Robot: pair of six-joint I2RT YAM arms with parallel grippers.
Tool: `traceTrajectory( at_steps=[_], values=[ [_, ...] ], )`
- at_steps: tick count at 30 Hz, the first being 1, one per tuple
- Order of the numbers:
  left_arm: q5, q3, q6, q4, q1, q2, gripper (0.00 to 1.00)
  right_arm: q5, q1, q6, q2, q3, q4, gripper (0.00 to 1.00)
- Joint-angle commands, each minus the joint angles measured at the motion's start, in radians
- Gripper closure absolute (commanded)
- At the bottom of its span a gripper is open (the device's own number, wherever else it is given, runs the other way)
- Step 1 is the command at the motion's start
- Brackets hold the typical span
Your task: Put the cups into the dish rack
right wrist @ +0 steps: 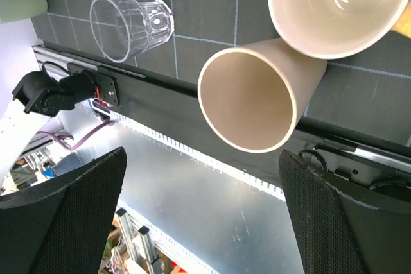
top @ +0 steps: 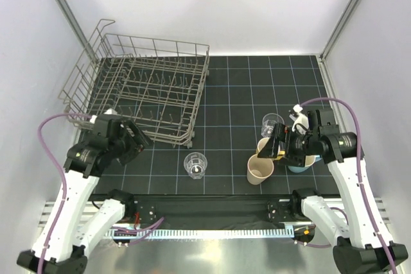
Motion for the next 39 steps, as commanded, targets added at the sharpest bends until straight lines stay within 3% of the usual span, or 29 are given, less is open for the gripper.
traceTrajectory(
  at_steps=[1, 4, 7, 14, 31, 39],
  values=[
    [-0.098, 0.007, -0.033, 0.007, -0.153, 0.060, 0.28, 0.000, -0.002, -0.028, 0.023, 0.031, -0.001, 0.00],
    [-0.180, 0.023, -0.098, 0.032, -0.304, 0.127, 0.28, 0.053, -0.003, -0.053, 0.036, 0.077, -0.016, 0.00],
    [-0.218, 0.036, -0.132, 0.064, -0.413, 0.213, 0.30, 0.012, 0.001, -0.036, 0.041, 0.078, 0.008, 0.00],
    [-0.226, 0.110, -0.153, 0.133, -0.567, 0.442, 0.34, 0.036, 0.013, -0.070, 0.069, 0.127, -0.004, 0.00],
    [-0.247, 0.055, -0.221, 0.185, -0.666, 0.581, 0.48, 0.064, 0.078, -0.080, 0.069, 0.160, -0.018, 0.00],
    [-0.278, 0.029, -0.260, 0.190, -0.705, 0.621, 0.50, 0.065, 0.099, -0.080, 0.055, 0.157, -0.024, 0.00]
  ],
)
